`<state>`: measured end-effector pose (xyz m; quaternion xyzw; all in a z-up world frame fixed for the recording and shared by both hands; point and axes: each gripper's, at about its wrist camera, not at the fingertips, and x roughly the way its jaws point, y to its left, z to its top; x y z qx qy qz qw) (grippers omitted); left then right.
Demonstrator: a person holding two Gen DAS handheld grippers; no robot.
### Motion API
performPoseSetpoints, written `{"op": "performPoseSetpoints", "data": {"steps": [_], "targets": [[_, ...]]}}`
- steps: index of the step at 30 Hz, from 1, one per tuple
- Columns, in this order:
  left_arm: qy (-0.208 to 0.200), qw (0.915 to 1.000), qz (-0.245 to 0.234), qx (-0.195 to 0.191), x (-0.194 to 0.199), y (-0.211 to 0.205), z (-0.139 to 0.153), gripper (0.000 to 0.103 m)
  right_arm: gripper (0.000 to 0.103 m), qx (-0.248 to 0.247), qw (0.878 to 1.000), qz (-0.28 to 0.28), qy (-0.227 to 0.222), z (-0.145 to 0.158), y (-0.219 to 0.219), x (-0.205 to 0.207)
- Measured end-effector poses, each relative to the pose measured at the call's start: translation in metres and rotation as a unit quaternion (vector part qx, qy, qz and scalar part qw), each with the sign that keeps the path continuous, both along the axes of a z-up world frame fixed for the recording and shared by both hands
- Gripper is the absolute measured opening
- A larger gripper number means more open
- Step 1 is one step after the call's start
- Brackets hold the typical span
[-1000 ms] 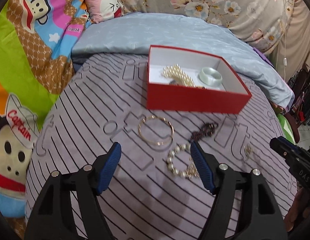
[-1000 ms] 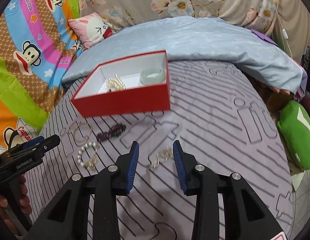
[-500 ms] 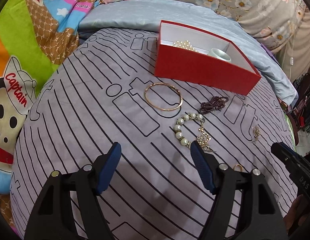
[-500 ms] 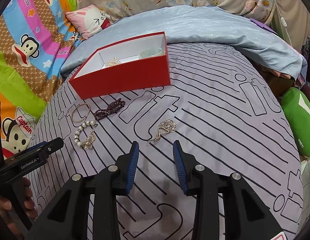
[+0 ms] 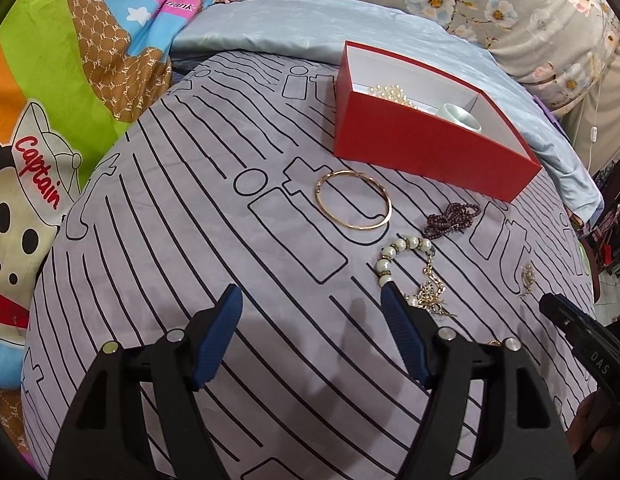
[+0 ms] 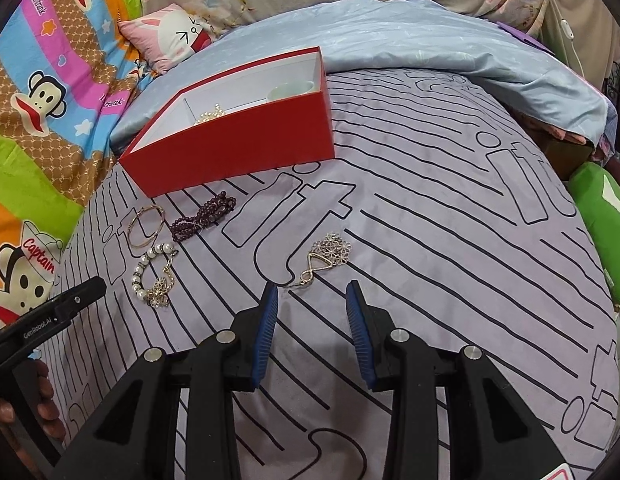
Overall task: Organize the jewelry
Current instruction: 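Lower the right tool onto the gold pendant necklace and close on it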
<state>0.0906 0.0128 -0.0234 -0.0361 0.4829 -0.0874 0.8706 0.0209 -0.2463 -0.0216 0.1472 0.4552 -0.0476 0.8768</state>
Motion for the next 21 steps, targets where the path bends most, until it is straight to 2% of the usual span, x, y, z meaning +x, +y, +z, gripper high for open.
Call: {"op": "performPoseSetpoints", "data": {"steps": [13,21], "targets": [[0.006,1.0,0.006,-0.003,0.003,0.01,-0.003,0.069,0.035,0.004,1.0,0.001,0.005,-0.003,0.003,0.002],[0.008,0.9998,-0.015,-0.014,-0.003,-0.001,0.0,0.069,0.035,0.002,1.0,0.004,0.009,-0.009,0.005,0.012]]}}
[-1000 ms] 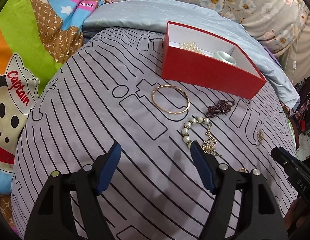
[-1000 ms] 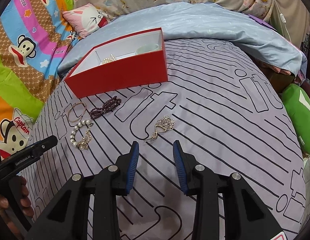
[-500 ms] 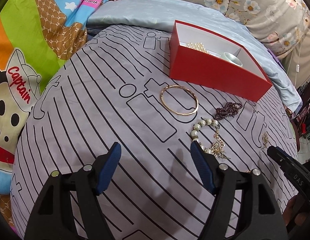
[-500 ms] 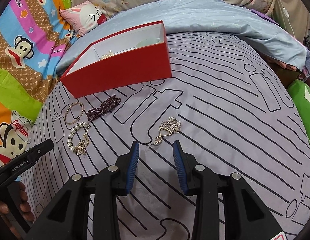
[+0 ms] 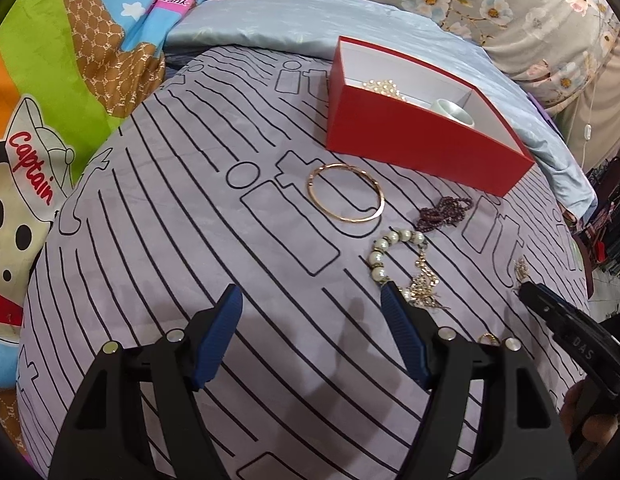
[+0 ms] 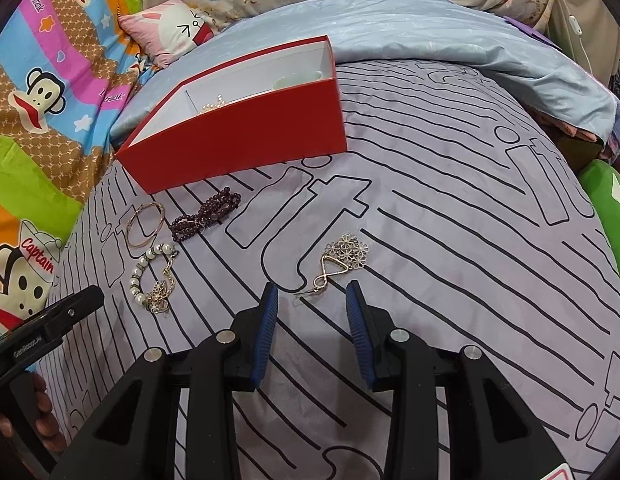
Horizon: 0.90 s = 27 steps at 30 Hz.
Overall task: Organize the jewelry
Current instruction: 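Lower the right tool onto the gold pendant necklace and close on it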
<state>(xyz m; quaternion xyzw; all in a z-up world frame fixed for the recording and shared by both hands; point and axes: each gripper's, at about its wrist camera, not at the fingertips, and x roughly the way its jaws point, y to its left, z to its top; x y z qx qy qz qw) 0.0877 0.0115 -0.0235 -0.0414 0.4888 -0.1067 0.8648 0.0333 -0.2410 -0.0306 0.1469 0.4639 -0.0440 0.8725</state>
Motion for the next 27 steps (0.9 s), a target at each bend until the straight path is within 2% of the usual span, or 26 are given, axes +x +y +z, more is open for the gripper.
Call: {"op": "performPoseSetpoints", "data": {"steps": [10,15,17,18,27], "targets": [[0.001,0.9997,-0.022,-0.009,-0.002,-0.017,0.001,0.069,0.035,-0.002,1.0,-0.006,-0.001,-0.006,-0.004,0.015],[0.005,0.9995,-0.032,-0.007,-0.003,-0.024,-0.003,0.069,0.029,-0.01,1.0,-0.009,-0.003,-0.007,-0.005,0.018],[0.008,0.9994,-0.032,-0.008,-0.003,-0.025,-0.004,0.069,0.018,-0.018,1.0,-0.012,-0.002,-0.008,-0.006,0.018],[0.008,0.9995,-0.03,-0.008,-0.002,-0.024,-0.005,0.069,0.016,-0.023,1.0,-0.013,-0.002,-0.008,-0.007,0.018],[0.007,0.9998,-0.015,-0.005,0.003,-0.015,-0.005,0.069,0.016,-0.015,1.0,-0.016,-0.004,-0.006,-0.011,0.014]]}}
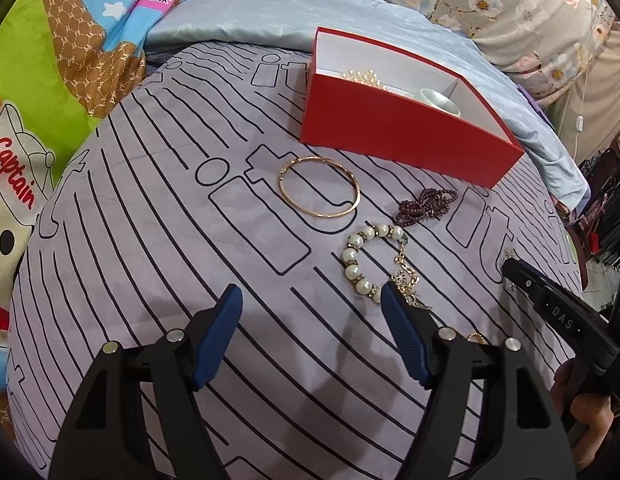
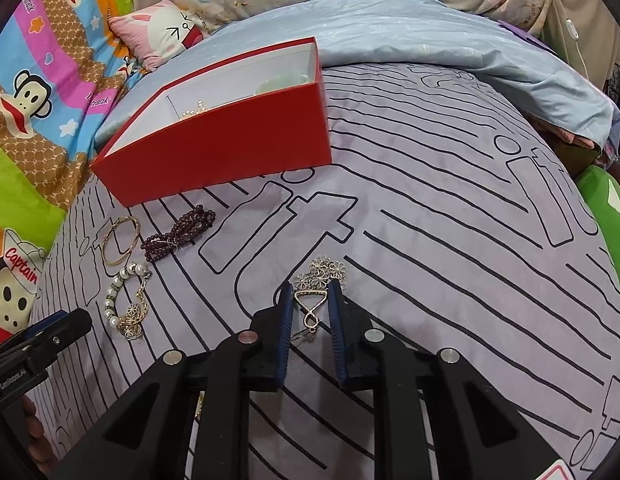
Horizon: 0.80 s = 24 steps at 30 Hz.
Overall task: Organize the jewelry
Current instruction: 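Lower the right tool onto the gold pendant necklace and close on it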
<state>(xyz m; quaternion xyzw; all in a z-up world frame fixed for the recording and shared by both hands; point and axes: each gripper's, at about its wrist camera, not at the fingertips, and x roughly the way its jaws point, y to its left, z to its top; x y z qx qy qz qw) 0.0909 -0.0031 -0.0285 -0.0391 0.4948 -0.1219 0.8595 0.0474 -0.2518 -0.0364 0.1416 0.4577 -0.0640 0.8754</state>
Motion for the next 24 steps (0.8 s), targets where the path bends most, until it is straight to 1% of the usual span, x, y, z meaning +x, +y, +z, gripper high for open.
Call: {"op": "performPoseSetpoints", "data": {"steps": [6,12,16,18,20,23,24], "targets": [[0.001,1.0,-0.008,-0.004,-0.003,-0.002,0.001,0.069,0.016,0.005,1.0,-0.009,-0.001,0.003,-0.004,-0.01],[0.003,0.9995,-0.03,-0.009,-0.011,-0.015,0.0,0.067,0.016,0.009,1.0,-0.007,-0.001,0.004,-0.002,-0.017],[0.004,0.999,-0.043,-0.009,-0.014,-0.021,-0.001,0.06,0.016,0.012,1.0,-0.003,-0.003,0.006,0.0,-0.021],[0.002,0.9989,-0.047,-0.008,-0.016,-0.023,-0.001,0.059,0.016,0.013,1.0,-0.003,-0.005,0.008,0.001,-0.023],[0.001,0.9987,-0.049,-0.009,-0.016,-0.024,0.0,0.054,0.016,0.015,1.0,-0.002,-0.006,0.009,0.001,-0.025],[0.005,0.9984,-0.055,-0.01,-0.017,-0.026,-0.002,0.043,0.016,0.017,1.0,0.0,-0.007,0.01,0.002,-0.027],[0.008,0.9983,-0.056,-0.011,-0.017,-0.027,-0.003,0.041,0.016,0.017,1.0,0.0,-0.007,0.011,0.002,-0.027]]}}
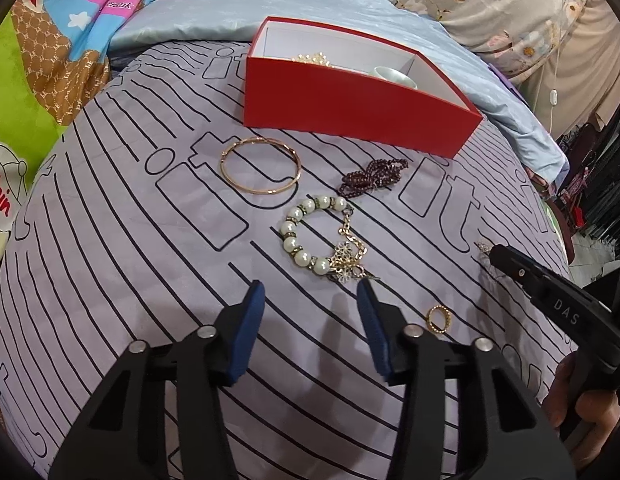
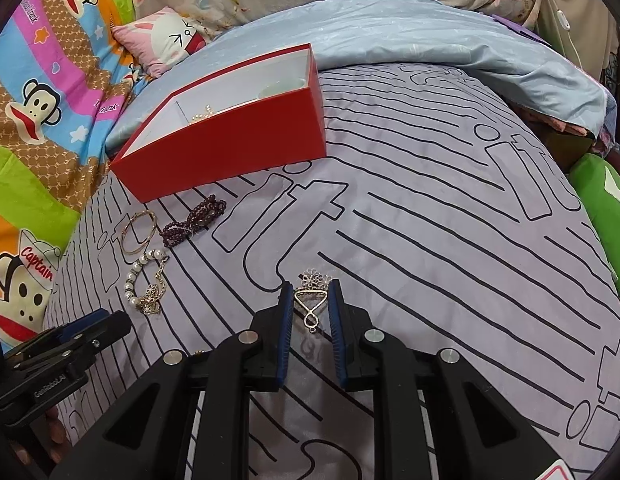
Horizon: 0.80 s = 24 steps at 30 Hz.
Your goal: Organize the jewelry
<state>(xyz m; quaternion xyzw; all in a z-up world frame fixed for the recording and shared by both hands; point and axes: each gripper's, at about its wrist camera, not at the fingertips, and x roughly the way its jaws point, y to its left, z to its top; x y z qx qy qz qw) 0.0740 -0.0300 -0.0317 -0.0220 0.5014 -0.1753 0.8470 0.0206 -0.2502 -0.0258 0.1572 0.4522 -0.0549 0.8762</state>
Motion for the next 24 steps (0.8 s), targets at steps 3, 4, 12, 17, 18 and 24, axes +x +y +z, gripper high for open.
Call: {"op": "performPoseSetpoints", "data": {"steps": [3,4,12,17,18,24], "targets": [[0.002,1.0,-0.002,0.0,-0.001,-0.003,-0.002,0.04,0.016,0.003,1.0,0.001,-0.001,0.0,0.0,-0.001],[0.002,1.0,-0.005,0.0,-0.002,-0.005,-0.002,0.037,0.016,0.004,1.0,0.002,-0.001,0.0,0.0,-0.001],[-0.001,0.9999,-0.012,0.002,0.002,-0.019,-0.007,0.029,0.016,0.011,1.0,0.007,-0.001,-0.001,0.002,0.0],[-0.013,0.9997,-0.016,0.012,0.006,-0.028,-0.009,0.019,0.016,0.014,1.0,0.008,-0.001,-0.003,0.001,0.002],[-0.016,0.9996,-0.016,0.016,0.007,-0.03,-0.009,0.016,0.016,0.015,1.0,0.008,-0.001,-0.003,0.001,0.003],[-0.012,0.9997,-0.02,0.009,0.011,-0.029,-0.01,0.0,0.016,0.018,1.0,0.007,-0.003,-0.003,-0.001,0.004]]}}
